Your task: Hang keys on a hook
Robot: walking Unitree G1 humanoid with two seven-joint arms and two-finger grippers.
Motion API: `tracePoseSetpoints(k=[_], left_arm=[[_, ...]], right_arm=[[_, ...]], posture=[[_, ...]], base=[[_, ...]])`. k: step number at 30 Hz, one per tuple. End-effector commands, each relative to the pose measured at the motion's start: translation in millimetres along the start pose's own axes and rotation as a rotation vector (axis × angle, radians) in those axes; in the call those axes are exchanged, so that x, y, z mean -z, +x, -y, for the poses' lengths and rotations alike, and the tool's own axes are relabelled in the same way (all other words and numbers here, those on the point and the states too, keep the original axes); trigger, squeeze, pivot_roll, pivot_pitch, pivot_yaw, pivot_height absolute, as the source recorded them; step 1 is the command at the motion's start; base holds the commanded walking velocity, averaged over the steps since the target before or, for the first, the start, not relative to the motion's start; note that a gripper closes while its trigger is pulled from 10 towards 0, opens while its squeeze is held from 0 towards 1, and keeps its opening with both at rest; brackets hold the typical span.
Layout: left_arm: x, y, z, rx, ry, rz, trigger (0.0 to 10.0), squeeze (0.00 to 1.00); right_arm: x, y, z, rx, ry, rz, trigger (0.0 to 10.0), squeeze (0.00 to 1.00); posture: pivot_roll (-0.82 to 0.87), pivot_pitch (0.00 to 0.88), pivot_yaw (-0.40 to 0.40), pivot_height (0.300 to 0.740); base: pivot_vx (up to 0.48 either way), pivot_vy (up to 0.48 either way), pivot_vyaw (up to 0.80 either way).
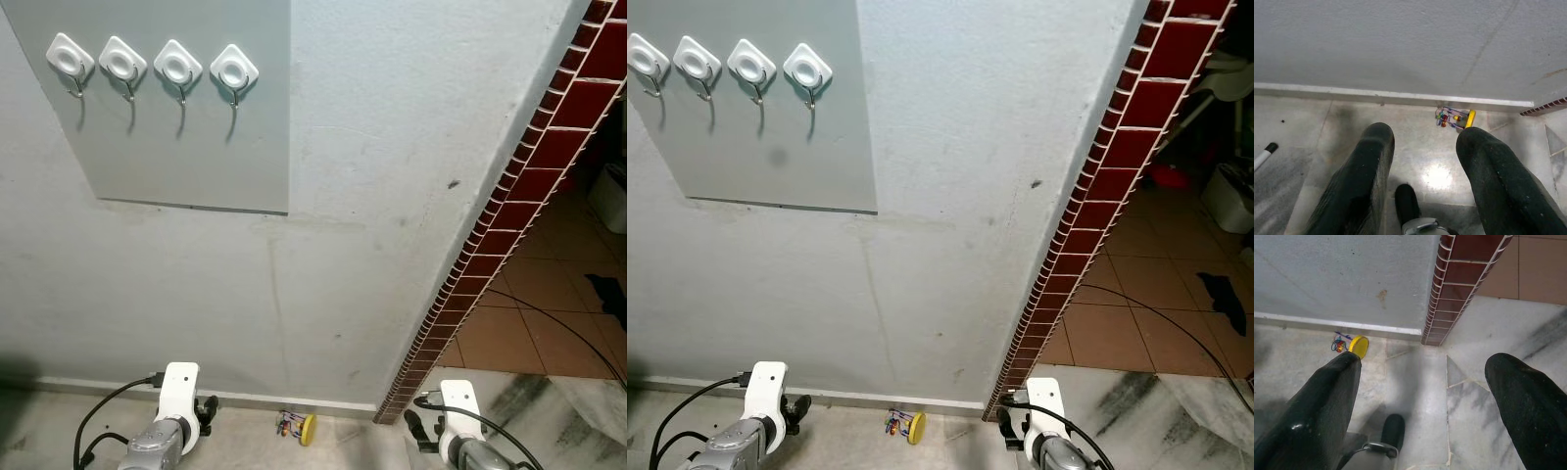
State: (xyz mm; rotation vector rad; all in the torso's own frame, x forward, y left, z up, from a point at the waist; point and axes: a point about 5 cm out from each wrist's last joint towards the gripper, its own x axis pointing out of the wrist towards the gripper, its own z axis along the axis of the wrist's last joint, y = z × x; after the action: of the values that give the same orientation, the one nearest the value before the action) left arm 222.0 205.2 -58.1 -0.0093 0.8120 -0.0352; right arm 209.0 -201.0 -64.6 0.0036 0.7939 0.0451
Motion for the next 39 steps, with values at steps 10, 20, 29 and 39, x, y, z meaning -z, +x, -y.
tracePoseSetpoints(k=[10,20,29,39], left_arm=[[-9,-4.9,-11.4,-0.032,-0.036,0.141,10.0,0.0],[1,-9.2,-16.1,-0.064,0.003,0.137,10.0,0.0],[17,-9.5,-13.3,-0.03,-0.05,0.033,10.0,0.0],[21,-13.4,-23.7,-0.067,-0.081,0.041,10.0,0.0]], right_arm=[[-9,-2.9,-0.5,-0.02,0.051,0.136,10.0,0.0],[-6,-6.8,4.2,-0.024,0.044,0.162,10.0,0.0],[5,-11.1,7.5,-0.021,0.073,0.147,10.0,0.0],[9,-13.7,5.9,-0.009,0.046,0.165,10.0,0.0]], posture=[[-0.06,0.028,-0.01,0.74],[-0.06,0.043,-0.012,0.74],[-0.07,0.046,-0.009,0.74],[-0.05,0.043,0.001,0.74]], base=[[0.0,0.0,0.0],[0.0,0.0,0.0],[0.0,0.0,0.0],[0.0,0.0,0.0]])
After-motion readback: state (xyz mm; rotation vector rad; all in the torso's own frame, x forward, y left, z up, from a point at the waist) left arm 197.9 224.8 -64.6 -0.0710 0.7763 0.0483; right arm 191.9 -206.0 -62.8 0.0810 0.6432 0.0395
